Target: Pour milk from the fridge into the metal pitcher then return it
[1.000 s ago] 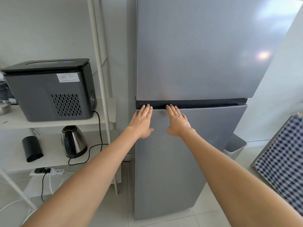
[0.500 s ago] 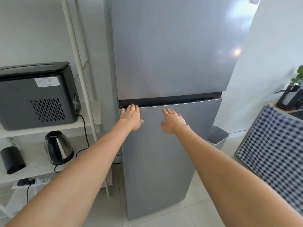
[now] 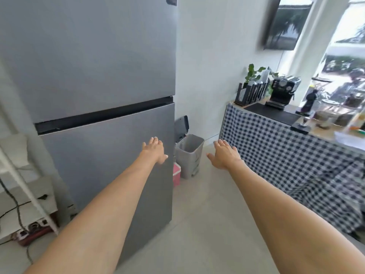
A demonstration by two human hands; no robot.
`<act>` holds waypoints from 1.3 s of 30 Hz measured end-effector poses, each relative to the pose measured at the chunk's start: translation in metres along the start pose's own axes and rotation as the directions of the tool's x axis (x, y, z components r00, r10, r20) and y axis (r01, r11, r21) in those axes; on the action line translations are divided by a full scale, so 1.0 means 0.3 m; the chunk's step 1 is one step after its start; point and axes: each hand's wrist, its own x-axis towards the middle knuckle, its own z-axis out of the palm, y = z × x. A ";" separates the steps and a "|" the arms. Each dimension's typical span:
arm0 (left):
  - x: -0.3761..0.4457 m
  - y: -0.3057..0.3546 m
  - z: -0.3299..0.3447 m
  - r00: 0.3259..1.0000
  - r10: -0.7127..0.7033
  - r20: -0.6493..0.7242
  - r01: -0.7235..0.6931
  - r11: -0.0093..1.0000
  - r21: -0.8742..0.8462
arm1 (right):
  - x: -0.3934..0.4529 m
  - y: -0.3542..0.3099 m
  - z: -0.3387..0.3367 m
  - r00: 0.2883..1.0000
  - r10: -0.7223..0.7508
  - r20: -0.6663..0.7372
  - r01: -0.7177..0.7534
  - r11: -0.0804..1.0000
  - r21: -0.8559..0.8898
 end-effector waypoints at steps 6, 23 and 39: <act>-0.039 0.456 -0.008 0.974 0.225 -0.008 -0.225 0.974 0.021 | -0.257 0.424 -0.033 0.971 0.240 0.005 -0.241 0.971 0.005; -0.435 1.649 0.011 0.613 0.786 0.081 -0.787 0.597 0.155 | -1.225 1.235 -0.114 0.563 0.824 -0.057 -0.825 0.565 0.022; -1.138 2.335 0.101 -0.116 0.985 0.130 -0.960 -0.144 0.238 | -2.146 1.295 -0.123 -0.170 0.985 -0.028 -0.981 -0.166 0.103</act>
